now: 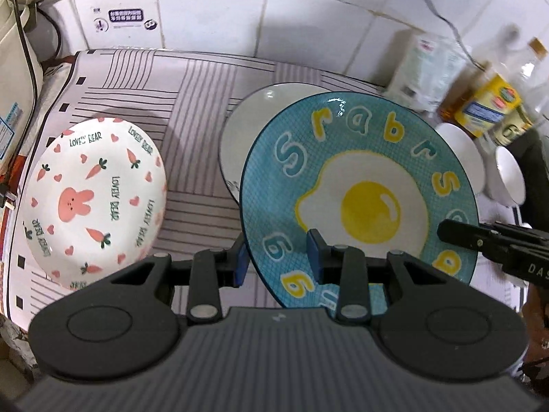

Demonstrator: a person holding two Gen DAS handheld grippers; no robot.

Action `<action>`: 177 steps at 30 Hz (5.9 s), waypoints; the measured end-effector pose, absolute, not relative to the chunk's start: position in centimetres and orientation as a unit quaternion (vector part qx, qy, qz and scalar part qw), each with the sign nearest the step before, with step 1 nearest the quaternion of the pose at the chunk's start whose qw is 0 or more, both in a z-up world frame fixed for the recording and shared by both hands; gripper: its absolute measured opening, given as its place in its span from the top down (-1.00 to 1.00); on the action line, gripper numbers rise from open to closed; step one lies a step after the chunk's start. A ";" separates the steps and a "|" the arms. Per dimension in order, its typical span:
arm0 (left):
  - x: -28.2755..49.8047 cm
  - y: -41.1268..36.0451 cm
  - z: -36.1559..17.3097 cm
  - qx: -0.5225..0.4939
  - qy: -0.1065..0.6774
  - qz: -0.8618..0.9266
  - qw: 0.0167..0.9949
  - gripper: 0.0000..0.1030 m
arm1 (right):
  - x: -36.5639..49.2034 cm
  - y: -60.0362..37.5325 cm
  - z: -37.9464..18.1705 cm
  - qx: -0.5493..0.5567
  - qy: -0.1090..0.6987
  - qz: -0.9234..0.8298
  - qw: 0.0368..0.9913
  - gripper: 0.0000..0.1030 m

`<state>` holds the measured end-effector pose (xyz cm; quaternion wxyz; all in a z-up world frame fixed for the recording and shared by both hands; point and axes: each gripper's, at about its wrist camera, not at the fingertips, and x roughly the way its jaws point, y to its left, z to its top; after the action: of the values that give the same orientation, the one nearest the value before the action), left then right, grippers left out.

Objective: Organize plates and bowls
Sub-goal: 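Carry the egg plate onto the sun plate with both grippers and release, then move both grippers to the rim of the rabbit-print plate, then grip the rabbit plate rim with both grippers and lift it, then carry the rabbit plate with both grippers over the egg plate stack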

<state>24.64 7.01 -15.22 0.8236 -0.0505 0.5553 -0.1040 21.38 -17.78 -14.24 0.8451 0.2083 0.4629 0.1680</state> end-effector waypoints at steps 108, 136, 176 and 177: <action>25.0 31.0 -10.3 0.013 0.512 -0.154 0.845 -0.40 | 23.1 9.3 -9.9 -0.056 0.363 0.165 0.915 -0.81; 31.2 32.1 -23.7 0.045 0.575 -0.147 0.804 0.02 | 25.7 10.8 -25.1 0.179 0.464 0.050 0.866 0.35; 28.7 25.3 -15.9 0.079 0.503 -0.310 0.803 0.36 | 21.2 4.2 -19.2 0.195 0.412 0.036 0.889 0.65; 28.8 24.6 -15.7 0.085 0.502 -0.318 0.800 0.36 | 20.8 3.7 -18.9 0.197 0.410 0.031 0.890 0.64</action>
<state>28.84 24.61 -15.74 0.8000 0.0853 0.5018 -0.3178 20.82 3.73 -18.94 0.8901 0.1974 0.4097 0.0315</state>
